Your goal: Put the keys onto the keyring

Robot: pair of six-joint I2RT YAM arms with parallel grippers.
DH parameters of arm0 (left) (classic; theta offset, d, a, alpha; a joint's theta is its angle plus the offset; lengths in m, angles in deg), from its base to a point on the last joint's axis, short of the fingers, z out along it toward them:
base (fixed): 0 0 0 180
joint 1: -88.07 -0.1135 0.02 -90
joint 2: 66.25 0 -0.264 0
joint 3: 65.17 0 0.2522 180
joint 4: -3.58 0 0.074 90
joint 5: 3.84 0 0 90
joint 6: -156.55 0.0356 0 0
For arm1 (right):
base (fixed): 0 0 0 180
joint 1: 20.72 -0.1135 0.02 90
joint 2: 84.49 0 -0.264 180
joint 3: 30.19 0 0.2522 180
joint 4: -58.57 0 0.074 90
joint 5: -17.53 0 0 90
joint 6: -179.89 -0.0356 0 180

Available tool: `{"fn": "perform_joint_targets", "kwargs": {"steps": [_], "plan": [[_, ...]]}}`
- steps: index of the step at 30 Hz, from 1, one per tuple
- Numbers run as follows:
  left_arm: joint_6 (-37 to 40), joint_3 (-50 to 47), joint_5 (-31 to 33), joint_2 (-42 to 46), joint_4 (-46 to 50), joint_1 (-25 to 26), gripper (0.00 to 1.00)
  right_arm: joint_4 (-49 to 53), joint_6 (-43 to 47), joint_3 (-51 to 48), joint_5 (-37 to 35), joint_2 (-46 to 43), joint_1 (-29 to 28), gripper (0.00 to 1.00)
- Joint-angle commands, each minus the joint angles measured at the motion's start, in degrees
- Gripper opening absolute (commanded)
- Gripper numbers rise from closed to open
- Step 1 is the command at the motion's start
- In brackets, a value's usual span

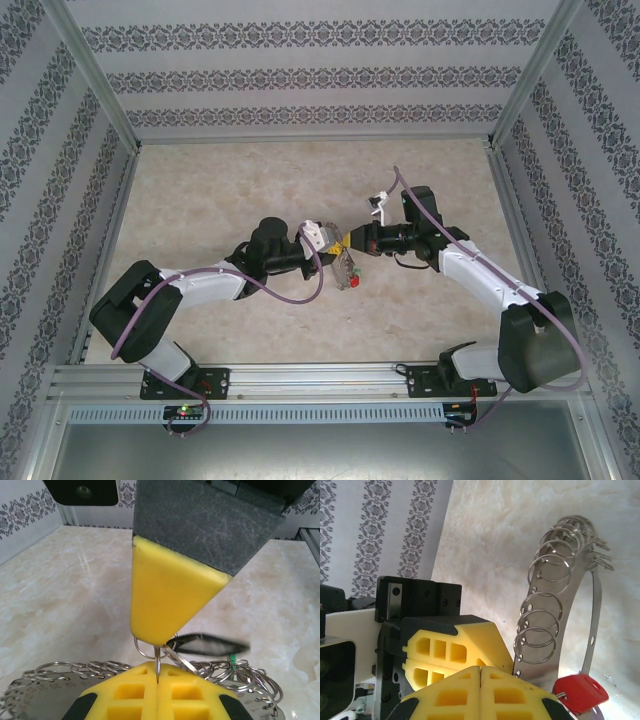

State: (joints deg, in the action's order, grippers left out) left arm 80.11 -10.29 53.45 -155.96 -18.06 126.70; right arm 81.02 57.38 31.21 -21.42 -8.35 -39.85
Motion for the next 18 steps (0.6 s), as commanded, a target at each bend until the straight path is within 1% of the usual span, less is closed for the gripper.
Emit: {"fn": "perform_joint_targets", "kwargs": {"steps": [1,4,5,6,8,10,12,15,18], "plan": [[1.5,1.5,1.8,0.6,5.4,0.7,0.00,1.1,4.9,2.4,-1.2,-2.9,-1.4,0.00],[1.4,1.5,2.0,1.0,6.0,0.7,0.00,3.3,8.1,2.8,-5.2,-4.0,-2.7,0.00],[1.4,1.5,2.1,1.2,6.2,0.7,0.09,3.8,8.9,2.9,-6.4,-4.2,-3.0,0.00],[1.3,1.1,2.1,1.5,5.8,0.7,0.20,4.3,9.4,3.0,-7.6,-4.5,-3.1,0.00],[-0.2,-0.9,3.6,2.7,2.2,0.6,0.39,5.2,9.6,3.2,-11.4,-5.1,-3.2,0.00],[-1.0,-2.9,5.1,4.1,-0.1,0.6,0.43,6.5,9.8,3.3,-15.0,-5.5,-3.1,0.00],[-1.0,-3.5,5.7,5.8,1.6,0.5,0.46,9.3,10.1,3.6,-19.9,-5.2,-3.0,0.00],[-0.8,-4.3,5.8,8.7,4.0,0.3,0.45,12.8,10.3,3.1,-25.6,-3.7,-2.0,0.00],[-1.0,-5.1,5.9,10.7,5.3,0.0,0.46,13.3,10.1,1.4,-27.1,-2.5,-0.5,0.00]]}}
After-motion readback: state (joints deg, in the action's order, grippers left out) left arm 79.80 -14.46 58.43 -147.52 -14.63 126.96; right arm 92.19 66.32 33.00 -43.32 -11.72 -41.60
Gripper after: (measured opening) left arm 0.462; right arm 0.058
